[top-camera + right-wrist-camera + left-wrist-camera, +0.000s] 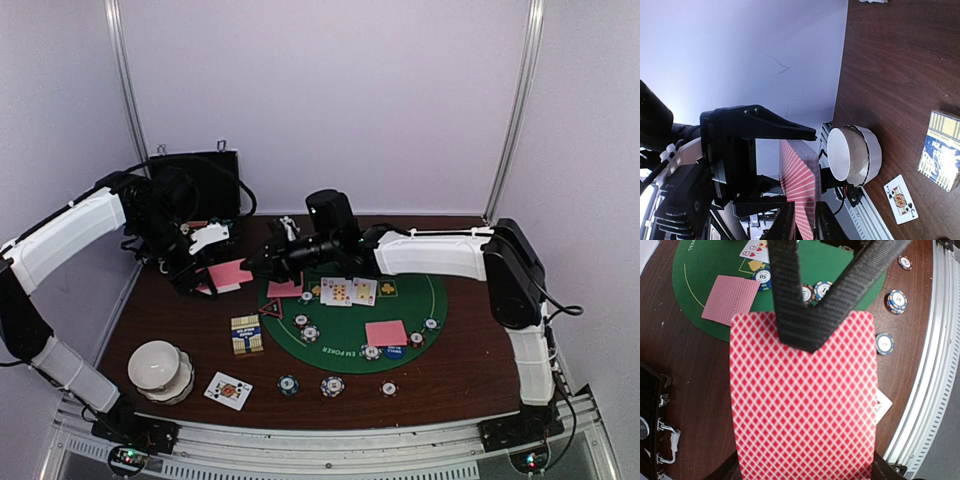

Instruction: Distribute texas hold em gaming equipment

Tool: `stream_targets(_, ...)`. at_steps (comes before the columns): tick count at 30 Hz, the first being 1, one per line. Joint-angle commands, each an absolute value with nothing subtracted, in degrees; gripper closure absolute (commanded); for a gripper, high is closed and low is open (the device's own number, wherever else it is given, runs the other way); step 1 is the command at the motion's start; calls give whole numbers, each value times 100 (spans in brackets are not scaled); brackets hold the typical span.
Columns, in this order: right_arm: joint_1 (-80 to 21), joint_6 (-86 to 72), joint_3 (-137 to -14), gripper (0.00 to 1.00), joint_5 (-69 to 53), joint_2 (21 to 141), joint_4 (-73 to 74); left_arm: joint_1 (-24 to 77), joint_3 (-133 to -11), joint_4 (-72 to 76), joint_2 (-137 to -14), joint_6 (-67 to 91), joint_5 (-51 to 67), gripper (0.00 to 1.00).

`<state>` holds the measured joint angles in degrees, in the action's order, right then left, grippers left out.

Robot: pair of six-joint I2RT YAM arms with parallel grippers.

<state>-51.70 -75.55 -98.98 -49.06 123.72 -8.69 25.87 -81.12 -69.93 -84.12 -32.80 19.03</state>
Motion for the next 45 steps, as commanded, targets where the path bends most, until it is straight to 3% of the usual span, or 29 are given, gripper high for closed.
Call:
stream_targets(1, -5142, -7545, -9814, 91, -4919, 12025, -877, 2558, -8279, -6830, -8426, -3293, 1935, 100)
stream_targets(5, -5134, -7584, -9800, 100, -4971, 11984, -892, 2558, -8288, -6830, -8421, -3289, 1931, 100)
stream_targets(15, -4782, -7592, -9231, 100, -5046, 11522, -1019, 2558, -8245, -6830, -8390, -3313, 1839, 100)
stream_targets(23, -3887, -7259, -7949, 100, -5071, 10633, -962, 2558, -8217, -6829, -8362, -3322, 1813, 100)
stream_targets(30, -2663, -6054, -7096, 100, -4794, 10060, 301, 2558, -8198, -6831, -8332, -3322, 1823, 100)
stream_targets(37, -1947, -4770, -7136, 100, -4056, 10331, 1511, 2558, -8244, -6880, -8327, -3318, 1837, 100)
stream_targets(45, -1740, -4351, -7209, 100, -3707, 10821, 1566, 2558, -8244, -6906, -8340, -3329, 1834, 100)
